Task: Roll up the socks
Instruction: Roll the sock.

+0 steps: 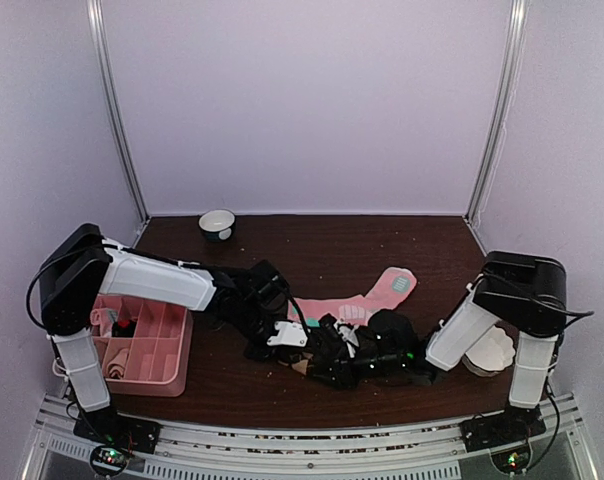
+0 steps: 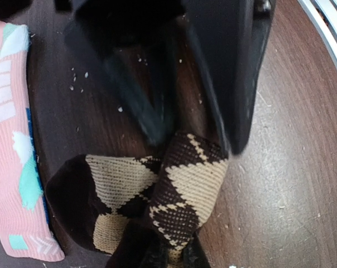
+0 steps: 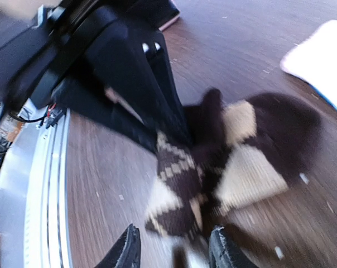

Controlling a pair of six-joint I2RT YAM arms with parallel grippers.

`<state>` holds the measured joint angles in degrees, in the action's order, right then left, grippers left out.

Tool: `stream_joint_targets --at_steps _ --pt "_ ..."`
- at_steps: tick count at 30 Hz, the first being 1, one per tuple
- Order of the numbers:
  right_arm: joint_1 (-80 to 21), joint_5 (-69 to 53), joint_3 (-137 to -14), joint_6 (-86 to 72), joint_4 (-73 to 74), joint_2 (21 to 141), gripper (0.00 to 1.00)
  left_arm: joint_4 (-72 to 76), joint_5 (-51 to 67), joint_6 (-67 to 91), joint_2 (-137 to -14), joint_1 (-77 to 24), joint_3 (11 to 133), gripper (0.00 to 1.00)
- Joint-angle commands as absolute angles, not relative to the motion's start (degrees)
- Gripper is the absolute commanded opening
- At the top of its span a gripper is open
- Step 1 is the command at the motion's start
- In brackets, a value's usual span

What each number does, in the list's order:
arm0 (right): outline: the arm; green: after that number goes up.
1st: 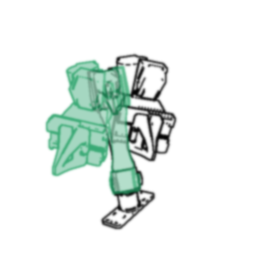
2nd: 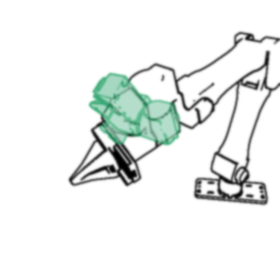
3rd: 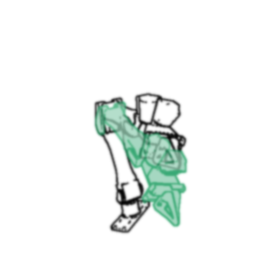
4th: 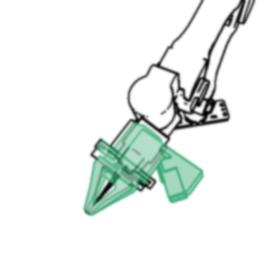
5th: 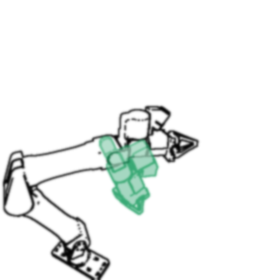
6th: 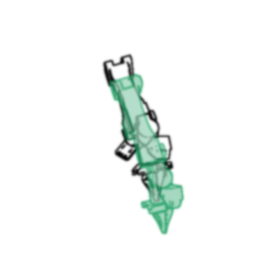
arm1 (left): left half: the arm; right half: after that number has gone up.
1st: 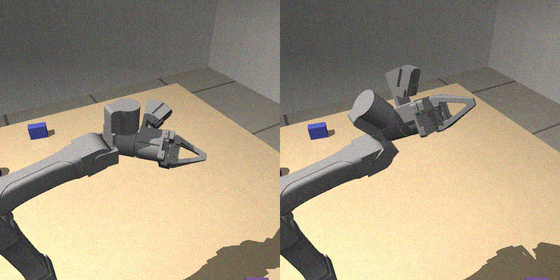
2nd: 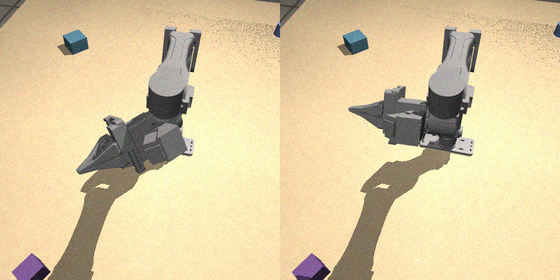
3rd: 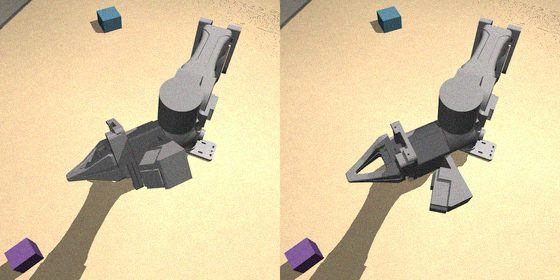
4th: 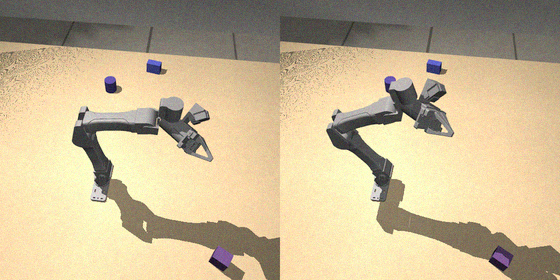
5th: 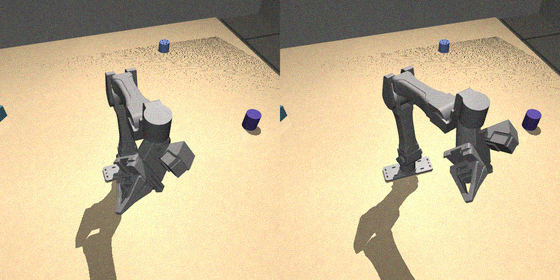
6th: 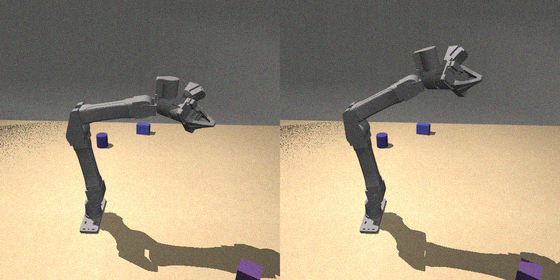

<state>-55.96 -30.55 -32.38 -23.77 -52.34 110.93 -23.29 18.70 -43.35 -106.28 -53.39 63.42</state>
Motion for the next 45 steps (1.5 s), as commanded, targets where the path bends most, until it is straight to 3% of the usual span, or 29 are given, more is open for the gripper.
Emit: stream_joint_targets --at_steps 1,9,23,32,40,45 --pt "-55.8 -23.5 -26.0 -23.2 -49.3 108.9 0.43 -30.5 19.5 -43.0 -110.4 -52.1 64.3 0.00" --pt "-55.6 -18.6 -23.0 -20.8 -55.8 103.3 0.41 -37.2 24.8 -45.0 -112.2 -51.6 66.3 0.00" --pt "-54.9 -23.7 -41.1 -22.8 -48.7 113.4 0.14 -39.2 27.8 -46.2 -111.7 -51.7 66.1 0.00" --pt "-54.8 -22.5 -42.6 -22.6 -42.2 117.9 0.11 -39.0 27.5 -46.2 -111.5 -51.7 65.9 0.00" --pt "-53.1 -11.5 -38.8 -19.0 -37.4 113.2 0.09 -45.2 30.9 -45.2 -113.4 -51.7 70.4 0.00" --pt "-53.2 -11.9 -36.0 -17.7 -40.1 109.9 0.11 -50.0 30.4 -41.4 -118.8 -51.3 76.2 0.00"
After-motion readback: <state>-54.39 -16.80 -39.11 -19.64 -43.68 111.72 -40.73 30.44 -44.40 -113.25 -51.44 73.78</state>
